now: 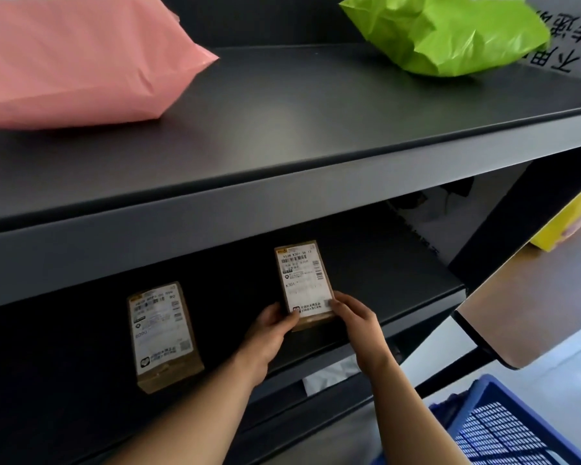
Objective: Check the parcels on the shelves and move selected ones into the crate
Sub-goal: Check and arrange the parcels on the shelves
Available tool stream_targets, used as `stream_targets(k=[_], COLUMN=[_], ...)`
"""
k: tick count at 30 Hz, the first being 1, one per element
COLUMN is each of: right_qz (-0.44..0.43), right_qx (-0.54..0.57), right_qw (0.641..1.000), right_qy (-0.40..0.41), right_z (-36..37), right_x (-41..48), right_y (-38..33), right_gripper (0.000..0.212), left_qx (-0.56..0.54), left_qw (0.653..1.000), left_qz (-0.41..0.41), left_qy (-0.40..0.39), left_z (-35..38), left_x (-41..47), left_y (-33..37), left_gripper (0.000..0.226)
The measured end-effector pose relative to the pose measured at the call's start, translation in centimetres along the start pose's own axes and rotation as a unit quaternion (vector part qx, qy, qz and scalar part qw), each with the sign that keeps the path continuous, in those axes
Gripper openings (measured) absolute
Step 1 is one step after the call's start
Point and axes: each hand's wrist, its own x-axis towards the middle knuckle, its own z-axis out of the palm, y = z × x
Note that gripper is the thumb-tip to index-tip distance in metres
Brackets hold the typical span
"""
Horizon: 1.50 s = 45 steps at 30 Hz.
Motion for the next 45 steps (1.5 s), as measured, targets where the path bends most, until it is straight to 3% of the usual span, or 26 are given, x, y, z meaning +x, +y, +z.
stream_targets(k=[6,15,23,28,36,40,45], right_qz=[0.001,0.006,-0.002,-0.001,0.027,-0.006,-0.058], right_qx=[0.021,0.042,-0.002,-0.021,-0.072,-0.112,-0.15], right_qw=[0.999,0.999,1.0,1.0,0.997,0.992,0.982], right_qy=[-0.024,-0.018,-0.009,-0.01,0.01,0.056,0.1], right_z=[-1.3,-1.8,-1.2,-0.4,0.3,0.9,3.0], right_x=[-0.5,-0.1,0.1,0.4,-0.1,-2.0,-5.3], right_y=[0.0,0.6,0.7,0.8,-0.4,-1.5,-2.4], right_gripper=[0.022,0.025,0.024,0.019,0.03,0.039,0.044], left_qx=[0.002,0.012,0.021,0.031,0.083,0.109,0.05], left_qw=[1.0,1.0,1.0,0.999,0.996,0.992,0.996], left_qz=[0.001,0.017,0.017,0.009,-0.023,-0.032,-0.019], left_qy=[-0.029,-0.021,-0.012,0.018,0.037,0.058,0.068], left_z=[-1.0,-1.1,-0.8,0.0,0.3,-1.0,-3.5], left_x=[-0.1,0.1,0.2,0.0,-1.5,-3.7,-7.0], left_y=[-0.5,-1.0,-1.1,-0.6,0.9,1.4,2.0], left_gripper=[0.056,0.062,0.059,0.045,0.047,0.042,0.03])
